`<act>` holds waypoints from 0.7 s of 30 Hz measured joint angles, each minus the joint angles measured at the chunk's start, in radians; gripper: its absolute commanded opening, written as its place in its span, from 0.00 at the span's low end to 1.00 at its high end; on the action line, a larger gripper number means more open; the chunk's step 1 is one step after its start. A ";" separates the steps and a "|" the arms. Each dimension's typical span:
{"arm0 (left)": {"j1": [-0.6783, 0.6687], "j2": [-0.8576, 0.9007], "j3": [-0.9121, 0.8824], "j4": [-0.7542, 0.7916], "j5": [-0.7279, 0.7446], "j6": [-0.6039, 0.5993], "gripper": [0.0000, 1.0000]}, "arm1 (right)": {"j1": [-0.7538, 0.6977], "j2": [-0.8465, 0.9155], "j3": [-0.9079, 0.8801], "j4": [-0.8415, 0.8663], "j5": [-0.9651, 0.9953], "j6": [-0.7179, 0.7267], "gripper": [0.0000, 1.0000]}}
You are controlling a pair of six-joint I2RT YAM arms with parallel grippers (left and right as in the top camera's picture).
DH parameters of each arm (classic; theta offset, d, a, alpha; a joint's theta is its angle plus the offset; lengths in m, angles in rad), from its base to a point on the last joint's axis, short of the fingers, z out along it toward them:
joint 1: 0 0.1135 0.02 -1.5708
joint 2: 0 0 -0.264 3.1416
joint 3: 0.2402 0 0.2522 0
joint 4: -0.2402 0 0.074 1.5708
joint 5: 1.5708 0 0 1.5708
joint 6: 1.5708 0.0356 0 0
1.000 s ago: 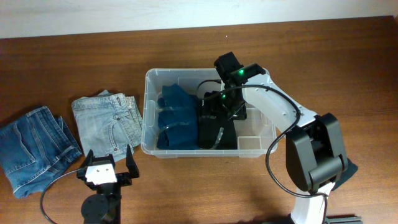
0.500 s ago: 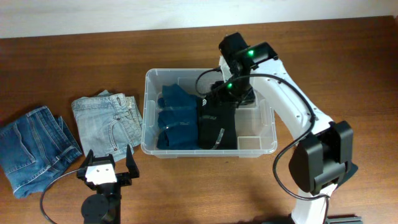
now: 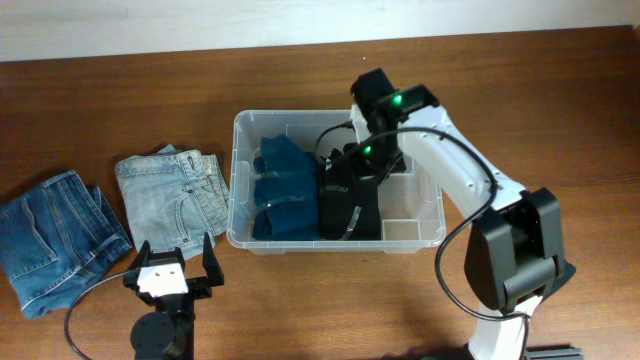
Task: Pack container
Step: 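Place the black garment in the bin beside the teal one, release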
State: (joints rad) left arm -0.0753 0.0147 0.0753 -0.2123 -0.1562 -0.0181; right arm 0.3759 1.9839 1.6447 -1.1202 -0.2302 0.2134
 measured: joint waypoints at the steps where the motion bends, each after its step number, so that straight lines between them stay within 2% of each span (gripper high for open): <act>1: 0.000 0.000 0.000 0.000 0.000 0.000 0.99 | 0.007 0.000 -0.030 0.035 -0.005 0.000 0.04; 6: 0.000 0.000 0.000 0.000 0.000 0.000 0.99 | 0.063 0.000 -0.163 0.204 -0.015 0.001 0.09; 11: 0.000 0.000 0.000 0.000 0.000 0.000 0.99 | 0.086 -0.009 -0.176 0.225 -0.015 -0.010 0.17; 14: 0.000 0.000 0.000 0.000 0.000 0.000 0.99 | 0.082 -0.010 -0.159 0.175 -0.022 -0.026 0.30; 21: 0.000 0.000 0.000 0.000 0.000 0.000 0.99 | 0.010 -0.045 0.031 -0.104 -0.025 -0.056 0.34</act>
State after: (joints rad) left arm -0.0753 0.0147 0.0753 -0.2127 -0.1562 -0.0177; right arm 0.3859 1.9385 1.6760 -1.2243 -0.2550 0.1570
